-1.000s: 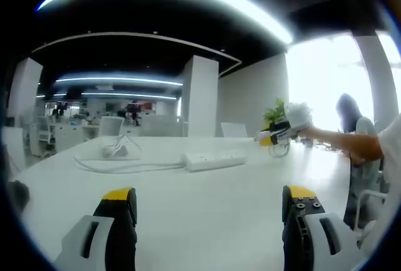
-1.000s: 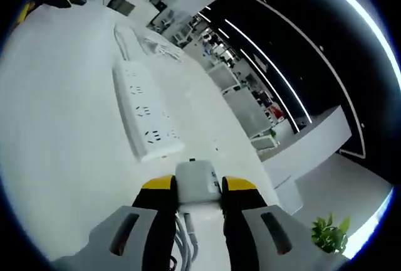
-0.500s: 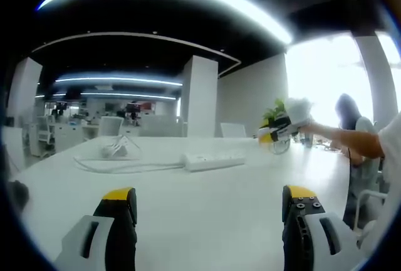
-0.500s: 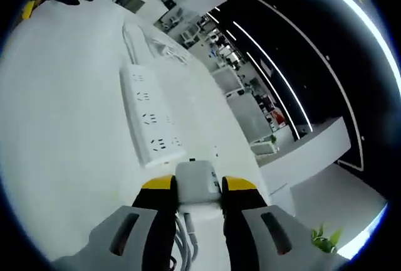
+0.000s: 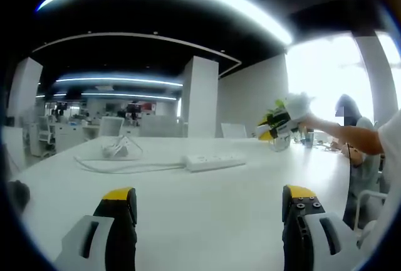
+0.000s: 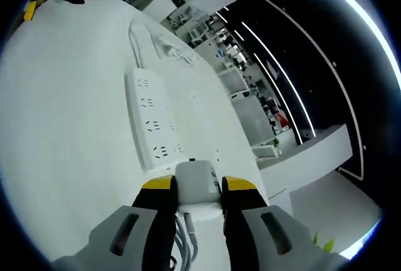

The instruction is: Straighten the power strip on the desk, plug the charger into it

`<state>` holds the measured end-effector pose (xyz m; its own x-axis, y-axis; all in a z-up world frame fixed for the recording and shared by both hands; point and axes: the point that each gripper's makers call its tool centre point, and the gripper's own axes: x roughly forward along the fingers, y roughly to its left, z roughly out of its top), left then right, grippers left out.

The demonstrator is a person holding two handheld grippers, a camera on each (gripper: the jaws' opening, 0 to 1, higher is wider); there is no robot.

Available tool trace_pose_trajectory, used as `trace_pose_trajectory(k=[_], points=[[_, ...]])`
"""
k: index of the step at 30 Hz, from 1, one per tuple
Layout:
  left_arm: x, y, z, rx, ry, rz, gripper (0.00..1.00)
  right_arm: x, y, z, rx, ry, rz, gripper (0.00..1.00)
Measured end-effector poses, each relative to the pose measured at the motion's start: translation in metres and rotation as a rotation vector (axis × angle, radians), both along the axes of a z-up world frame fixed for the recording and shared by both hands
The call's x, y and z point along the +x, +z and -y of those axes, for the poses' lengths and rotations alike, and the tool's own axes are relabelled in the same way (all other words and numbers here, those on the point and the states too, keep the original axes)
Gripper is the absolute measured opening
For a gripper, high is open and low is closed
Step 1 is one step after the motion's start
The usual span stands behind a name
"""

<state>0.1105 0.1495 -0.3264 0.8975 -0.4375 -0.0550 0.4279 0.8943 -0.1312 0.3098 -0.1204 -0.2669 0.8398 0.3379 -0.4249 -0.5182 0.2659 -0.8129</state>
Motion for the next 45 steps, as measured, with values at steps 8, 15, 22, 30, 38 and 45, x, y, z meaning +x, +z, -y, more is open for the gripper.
trace_pose_trajectory(k=[8,15,22,30,38,45], points=[[-0.001,0.0,-0.002,-0.001,0.004,0.001,0.99,-0.001,0.005,-0.006,-0.024,0.007,-0.019,0.26],[-0.001,-0.001,-0.001,0.001,0.003,-0.001,0.99,0.001,0.006,-0.009,-0.053,0.018,-0.035,0.26],[-0.001,-0.002,-0.001,0.005,0.005,-0.005,0.99,0.001,0.008,-0.014,-0.077,0.023,-0.055,0.26],[0.0,-0.003,0.001,0.002,0.004,-0.006,0.99,0.006,0.005,-0.015,-0.101,0.018,-0.08,0.26],[0.001,-0.006,0.003,0.007,0.0,-0.012,0.99,0.009,0.001,-0.022,-0.127,0.026,-0.112,0.26],[-0.001,-0.004,-0.001,0.006,0.009,-0.01,0.99,0.015,-0.004,-0.027,-0.159,0.031,-0.135,0.26]])
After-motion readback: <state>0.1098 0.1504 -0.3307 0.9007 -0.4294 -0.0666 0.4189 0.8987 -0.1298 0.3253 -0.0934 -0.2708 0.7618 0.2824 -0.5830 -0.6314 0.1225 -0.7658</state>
